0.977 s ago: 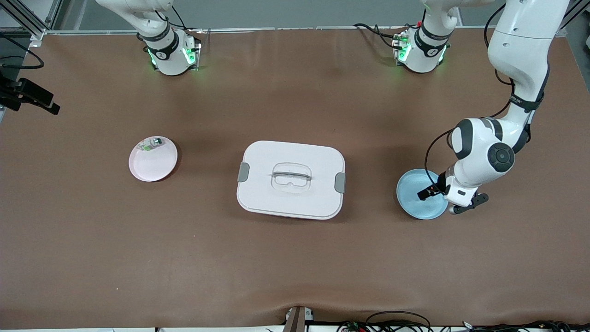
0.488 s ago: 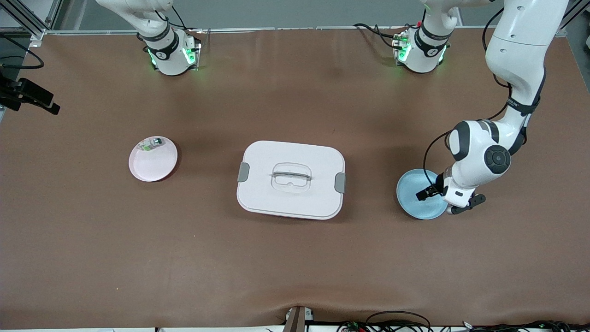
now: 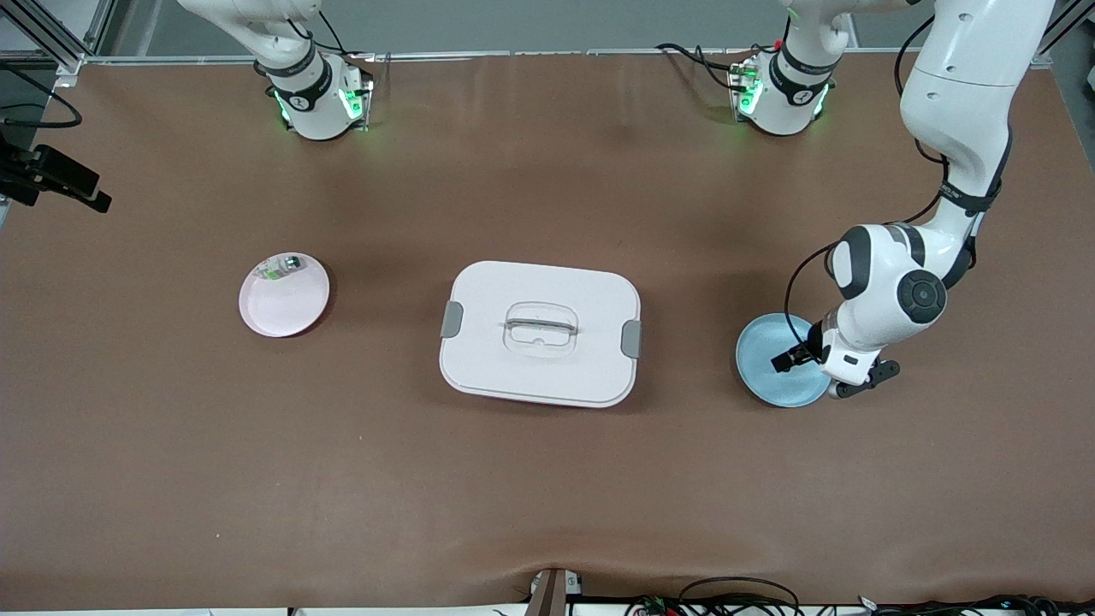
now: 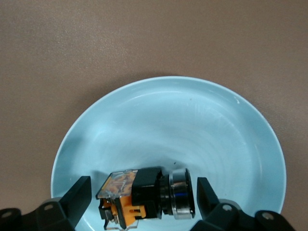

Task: Transfer orange switch to right arm and place
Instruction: 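Close the left gripper on the orange switch, then lift the switch with the left gripper and carry it over the box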

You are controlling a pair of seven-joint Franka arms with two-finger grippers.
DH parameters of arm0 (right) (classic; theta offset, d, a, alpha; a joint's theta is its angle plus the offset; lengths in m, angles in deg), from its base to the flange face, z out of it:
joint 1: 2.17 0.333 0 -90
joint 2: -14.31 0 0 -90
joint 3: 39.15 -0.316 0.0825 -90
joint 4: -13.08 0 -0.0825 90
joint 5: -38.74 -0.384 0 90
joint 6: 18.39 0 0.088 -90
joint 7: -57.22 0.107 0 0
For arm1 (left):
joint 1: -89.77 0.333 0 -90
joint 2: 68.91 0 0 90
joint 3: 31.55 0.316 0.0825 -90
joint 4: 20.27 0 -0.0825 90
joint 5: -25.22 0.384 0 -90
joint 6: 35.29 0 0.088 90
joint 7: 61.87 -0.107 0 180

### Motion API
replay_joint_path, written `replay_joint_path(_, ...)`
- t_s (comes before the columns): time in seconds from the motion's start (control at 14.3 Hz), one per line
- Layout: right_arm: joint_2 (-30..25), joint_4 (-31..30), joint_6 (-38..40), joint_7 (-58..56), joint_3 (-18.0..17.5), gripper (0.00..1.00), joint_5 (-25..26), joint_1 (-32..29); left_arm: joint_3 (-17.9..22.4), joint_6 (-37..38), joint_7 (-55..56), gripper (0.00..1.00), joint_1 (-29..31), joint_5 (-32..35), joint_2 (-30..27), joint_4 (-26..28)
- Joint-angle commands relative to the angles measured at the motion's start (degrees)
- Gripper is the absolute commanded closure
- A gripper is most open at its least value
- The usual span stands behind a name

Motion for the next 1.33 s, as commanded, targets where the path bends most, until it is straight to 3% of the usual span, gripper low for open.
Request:
replay_joint_path(0.0,0.60,1.24,0.51,0.08,-0.03,0.00,0.79,0.06,-0.14,-0.08,0.63,0.57,-0.37,-0.82,-0.17,-0.30)
replay_joint_path(0.14,0.69,1.24,0.51,0.08,-0.12,0.00,0.70,0.06,-0.75,0.01,0.71,1.00,-0.37,-0.82,-0.60,-0.47)
replay_joint_path(0.35,0.69,1.24,0.51,0.08,-0.12,0.00,0.70,0.06,-1.54,2.36,0.72,1.00,-0.02,-0.99,-3.23,-2.14)
replay_joint_path(0.84,0.69,1.15,0.68,-0.01,-0.03,0.00,0.87,0.06,-6.45,20.63,3.78,1.00,0.06,-0.99,-13.25,-7.14)
replay_joint_path(1.12,0.69,1.15,0.59,0.08,-0.12,0.00,0.87,0.15,-12.95,37.76,6.33,1.00,0.15,-2.30,-15.99,-18.28)
replay_joint_path(1.26,0.69,1.15,0.59,0.43,-0.12,0.00,0.96,1.20,-14.19,40.43,9.58,1.00,-0.46,-7.12,-15.29,-23.92)
